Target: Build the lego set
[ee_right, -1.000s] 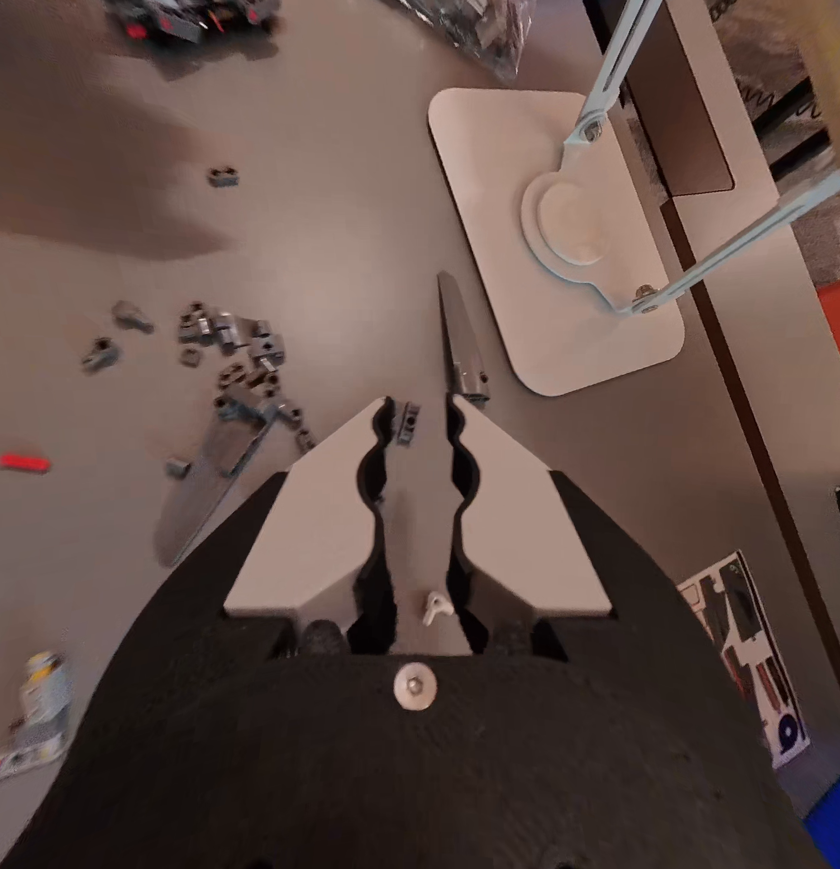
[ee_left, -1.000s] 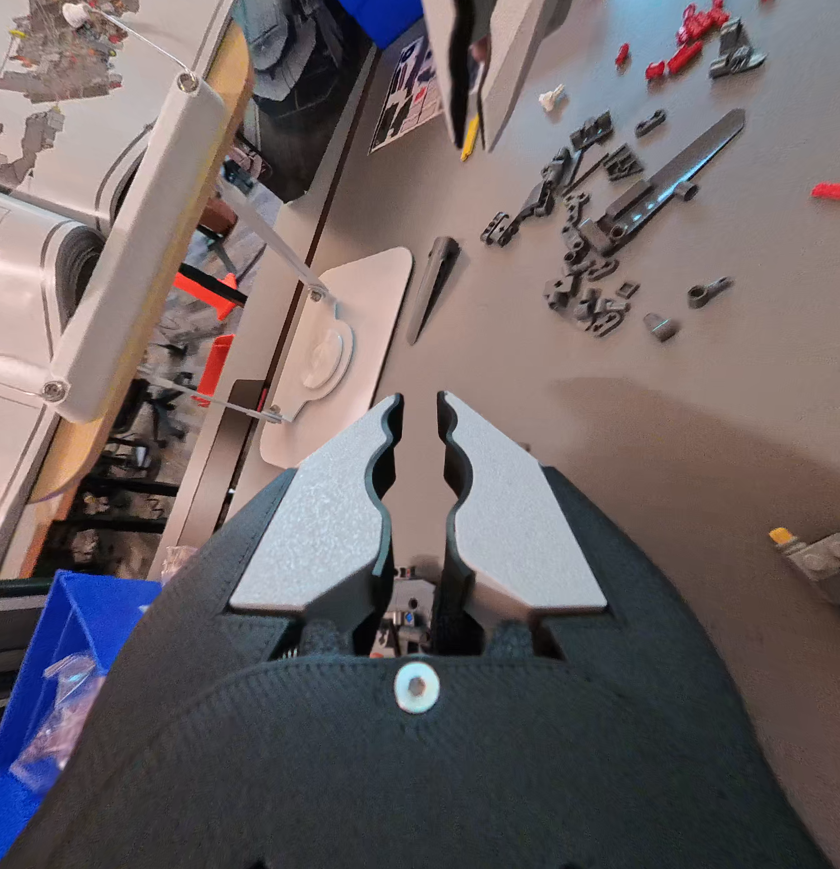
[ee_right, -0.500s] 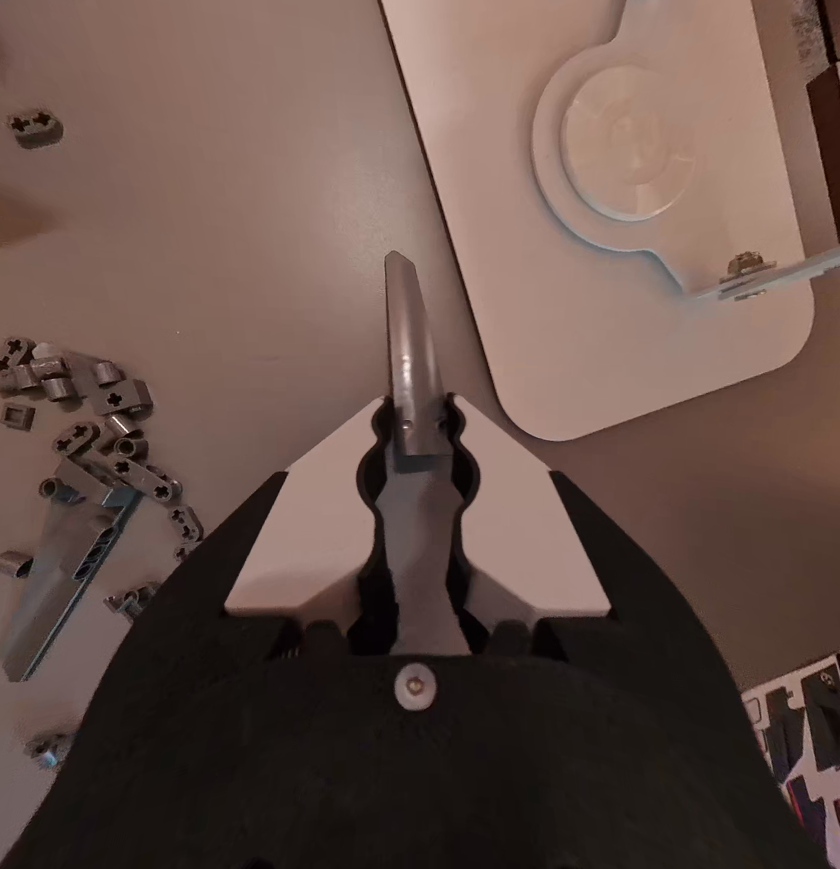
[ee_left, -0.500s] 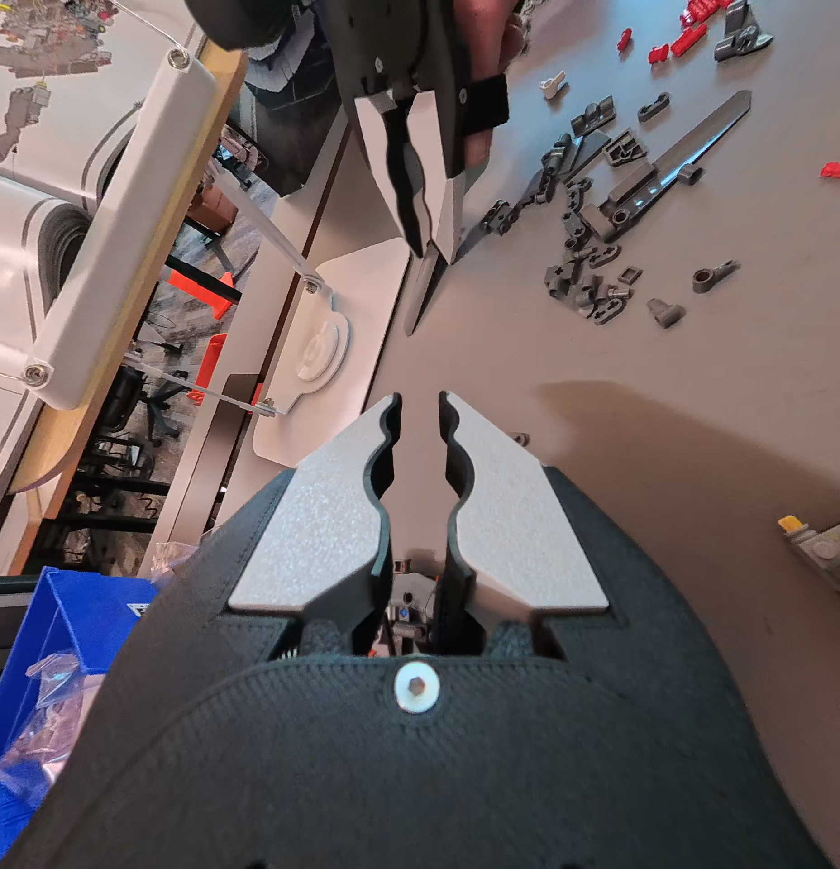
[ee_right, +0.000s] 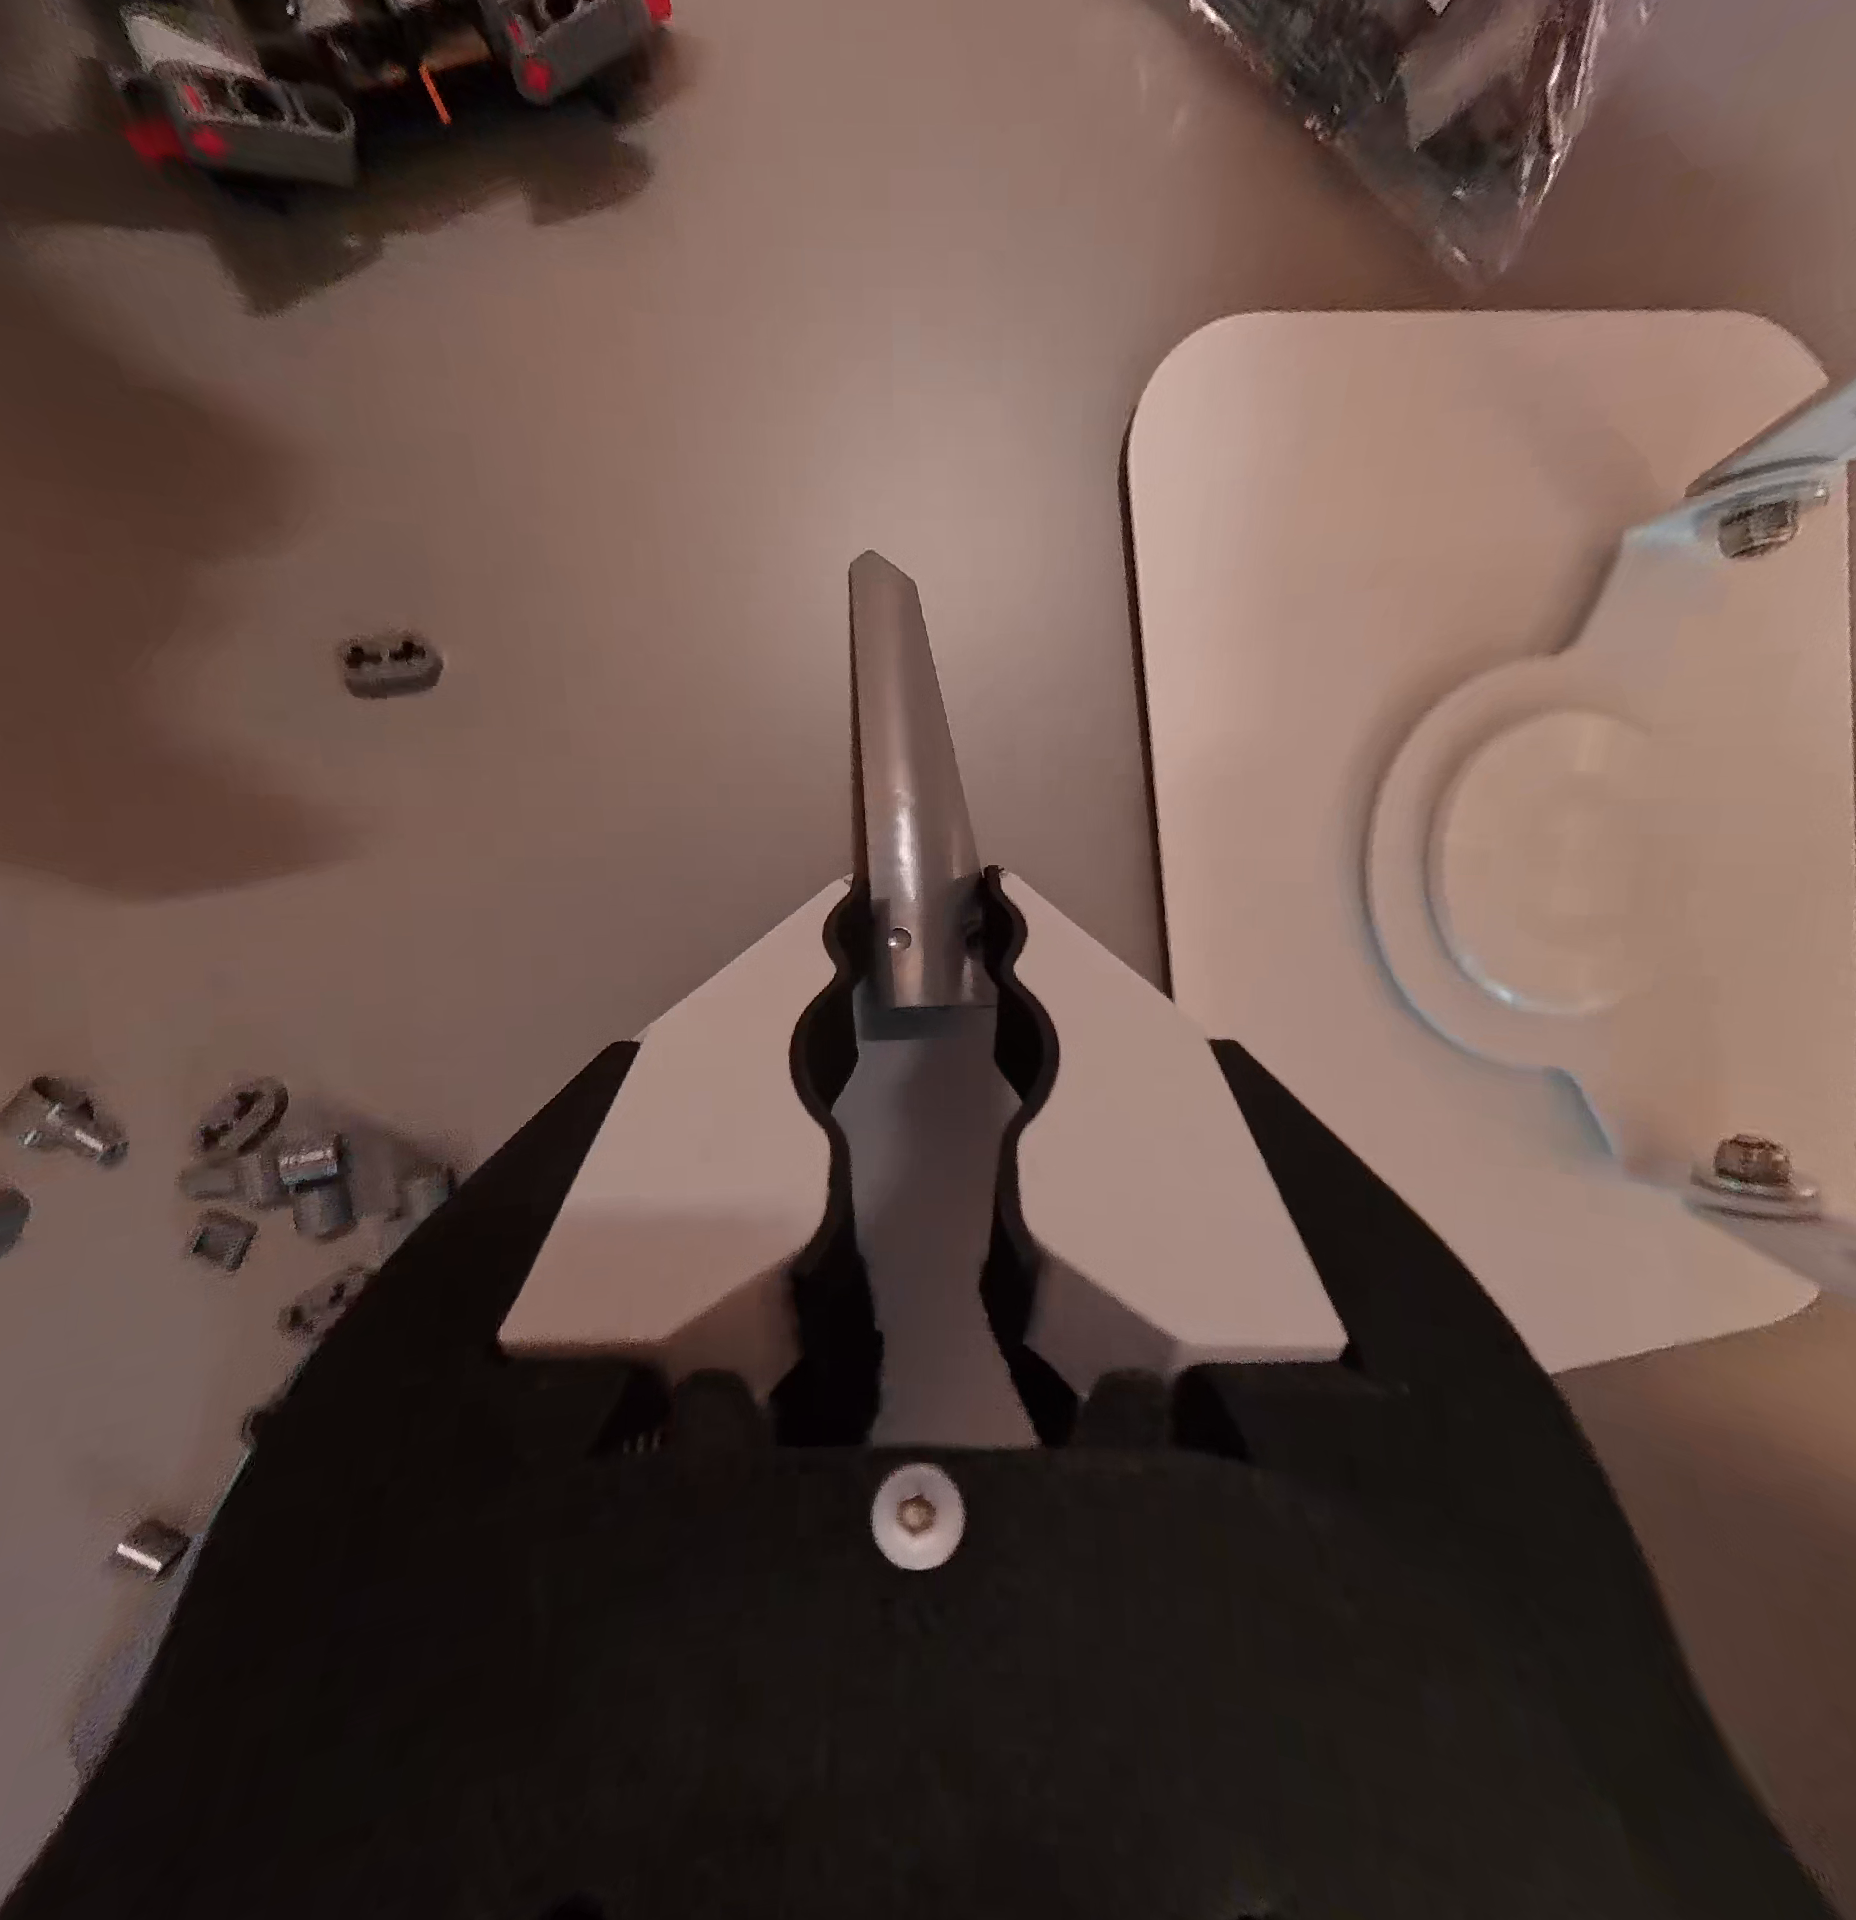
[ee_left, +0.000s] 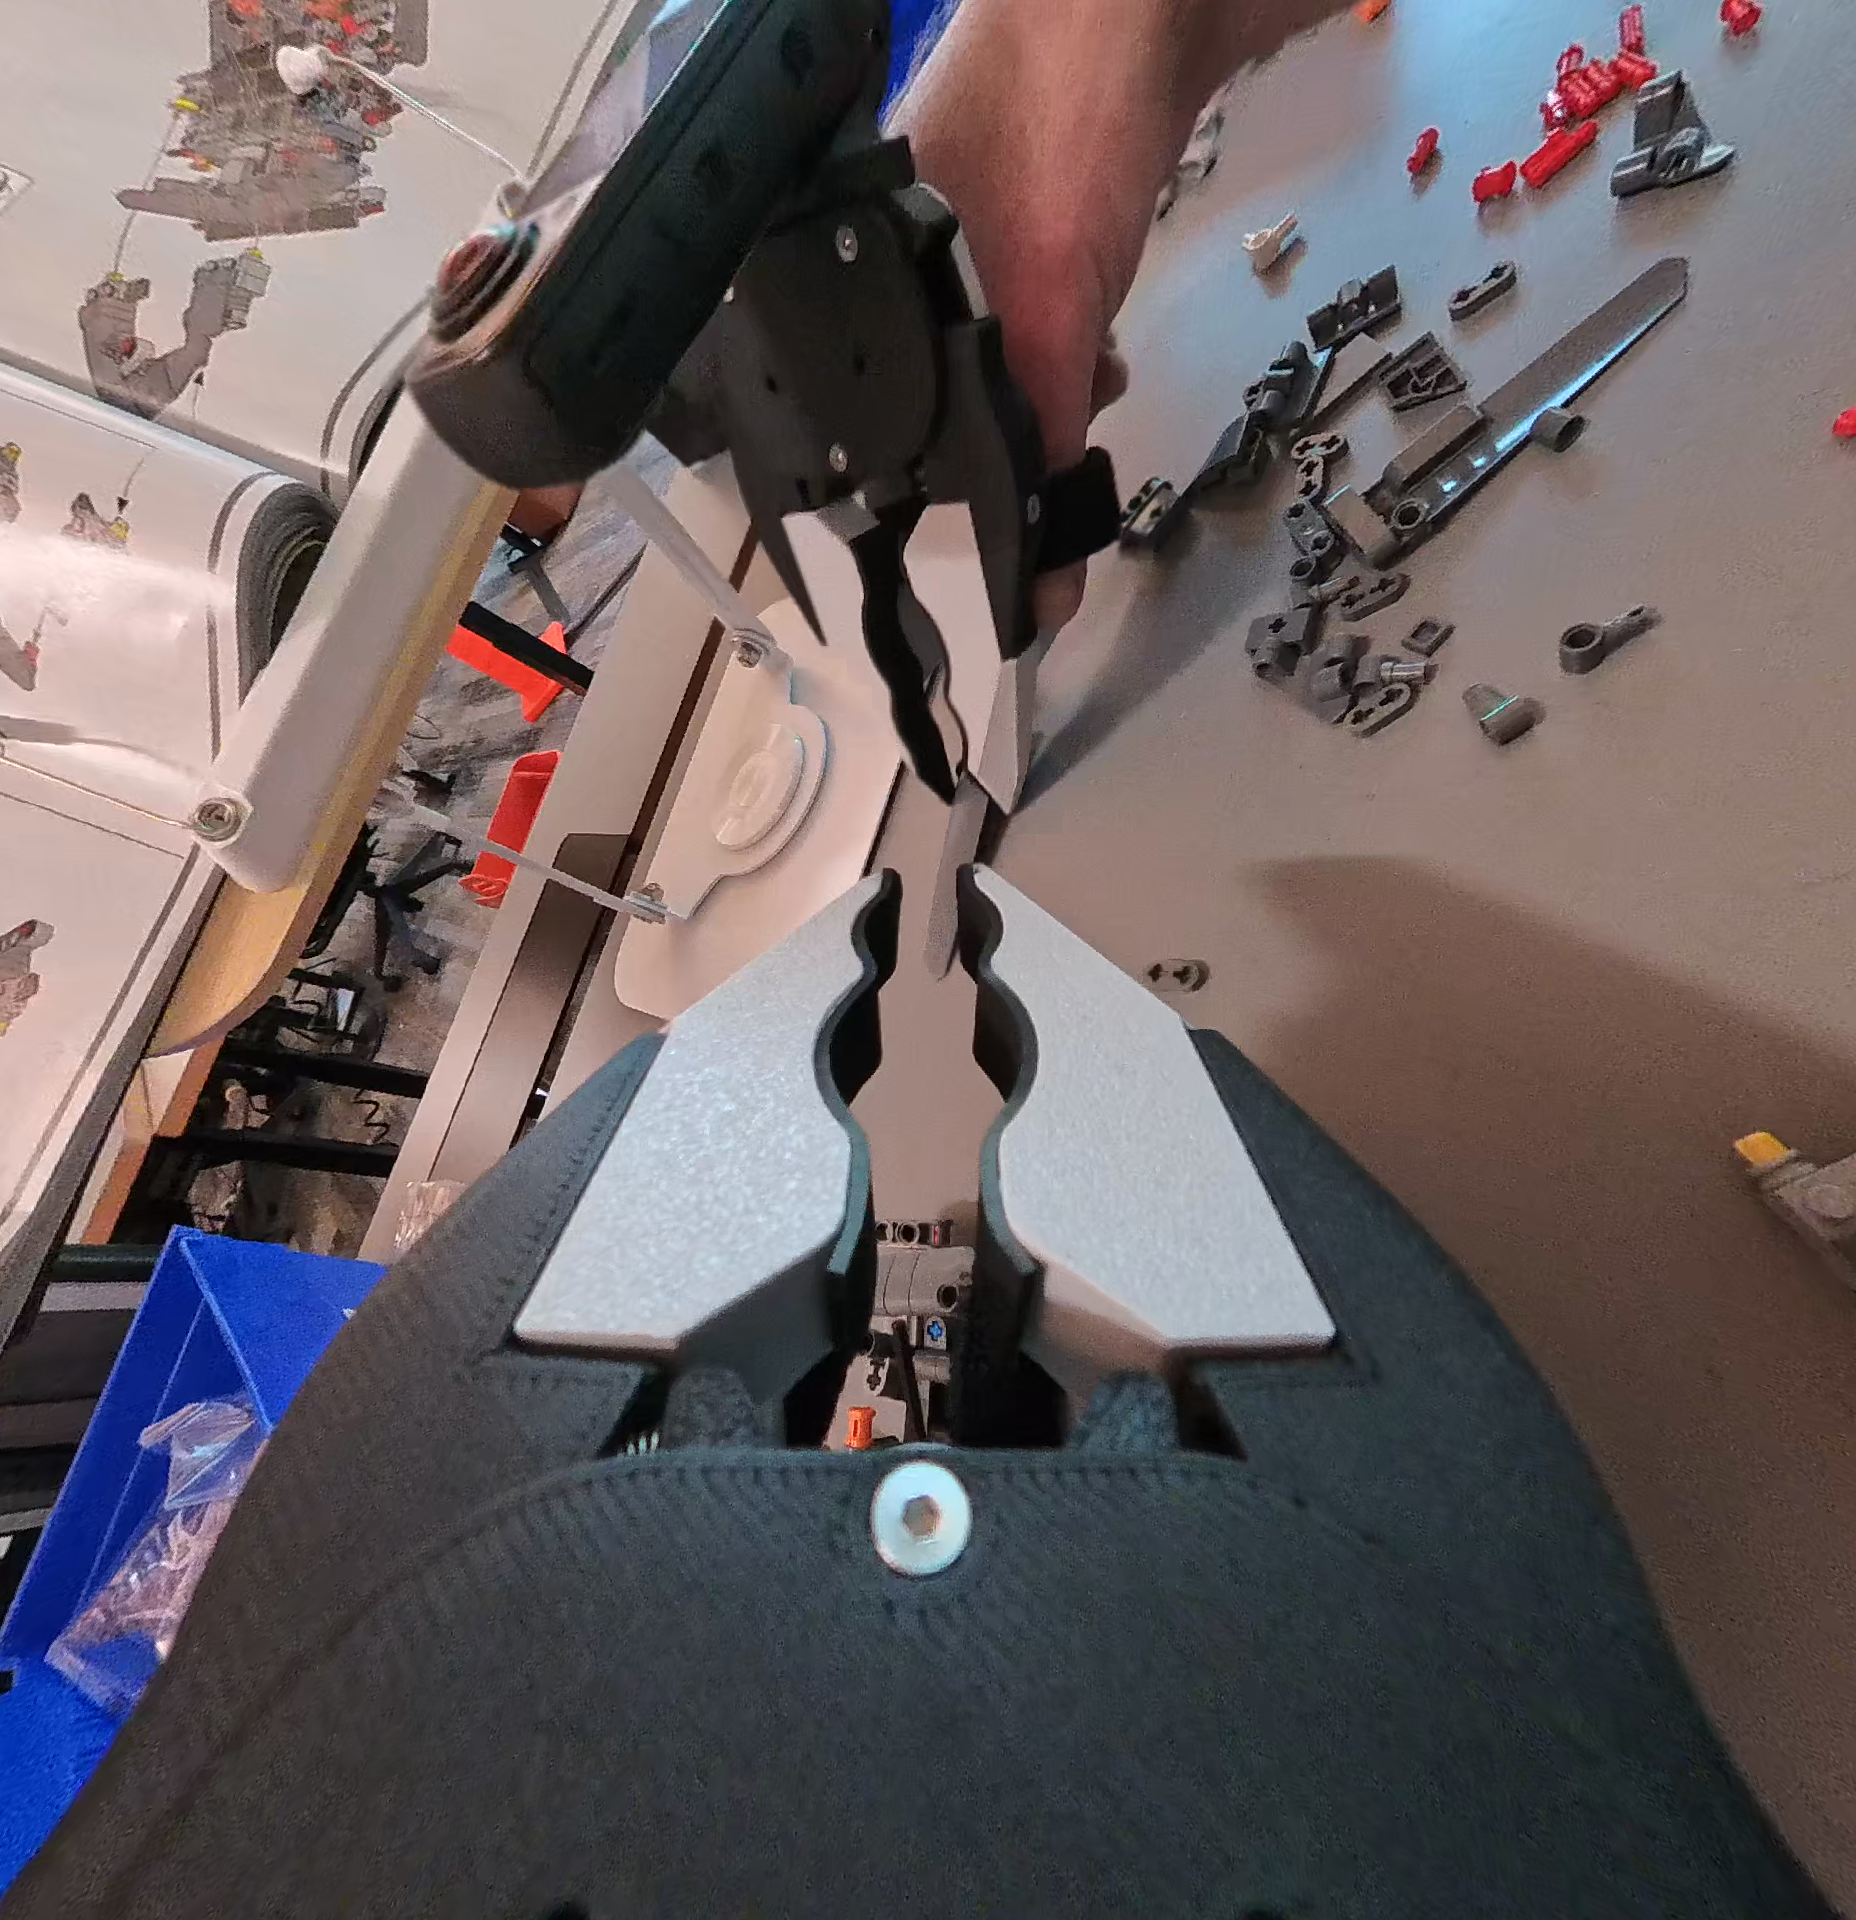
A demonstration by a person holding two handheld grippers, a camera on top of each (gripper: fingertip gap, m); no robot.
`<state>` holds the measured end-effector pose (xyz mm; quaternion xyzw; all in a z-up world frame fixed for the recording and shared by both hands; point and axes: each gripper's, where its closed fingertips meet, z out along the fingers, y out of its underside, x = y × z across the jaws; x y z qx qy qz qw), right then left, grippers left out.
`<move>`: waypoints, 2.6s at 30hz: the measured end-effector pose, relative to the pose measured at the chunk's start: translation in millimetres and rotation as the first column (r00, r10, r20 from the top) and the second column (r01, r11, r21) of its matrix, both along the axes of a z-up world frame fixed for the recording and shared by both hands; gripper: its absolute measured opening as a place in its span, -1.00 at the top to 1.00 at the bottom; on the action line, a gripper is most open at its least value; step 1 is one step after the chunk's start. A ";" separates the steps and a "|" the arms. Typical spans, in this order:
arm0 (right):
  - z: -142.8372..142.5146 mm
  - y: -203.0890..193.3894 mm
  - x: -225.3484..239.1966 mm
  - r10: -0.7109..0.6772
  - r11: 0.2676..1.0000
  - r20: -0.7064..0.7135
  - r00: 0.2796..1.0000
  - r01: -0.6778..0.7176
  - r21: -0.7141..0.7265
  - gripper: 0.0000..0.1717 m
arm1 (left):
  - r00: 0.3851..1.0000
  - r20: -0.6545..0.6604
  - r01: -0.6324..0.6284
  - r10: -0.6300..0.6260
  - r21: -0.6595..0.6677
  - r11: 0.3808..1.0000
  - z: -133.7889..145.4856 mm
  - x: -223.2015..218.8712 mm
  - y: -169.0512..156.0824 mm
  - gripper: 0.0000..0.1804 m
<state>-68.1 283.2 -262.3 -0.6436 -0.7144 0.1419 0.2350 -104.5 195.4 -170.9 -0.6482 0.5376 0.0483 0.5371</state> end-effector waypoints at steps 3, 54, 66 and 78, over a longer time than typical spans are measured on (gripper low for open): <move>2.1 -0.5 -4.9 -0.002 1.000 0.000 1.000 0.002 0.012 0.69 | 1.000 -0.004 -0.008 0.008 -0.002 1.000 -2.5 -2.3 1.9 0.90; 7.9 -65.6 97.8 -0.141 0.989 -0.069 0.988 0.144 0.037 0.91 | 0.996 -0.074 0.038 -0.039 -0.018 0.999 -27.8 22.9 -5.3 0.92; 67.9 -72.7 133.9 -0.188 0.955 -0.232 0.954 0.233 0.183 0.73 | 1.000 -0.020 -0.004 0.004 0.028 1.000 -13.5 20.0 -0.3 0.90; 92.4 10.6 323.9 -0.599 0.750 -0.250 0.761 0.642 0.160 0.80 | 0.999 -0.044 -0.015 0.015 0.013 1.000 -22.3 19.1 4.5 0.91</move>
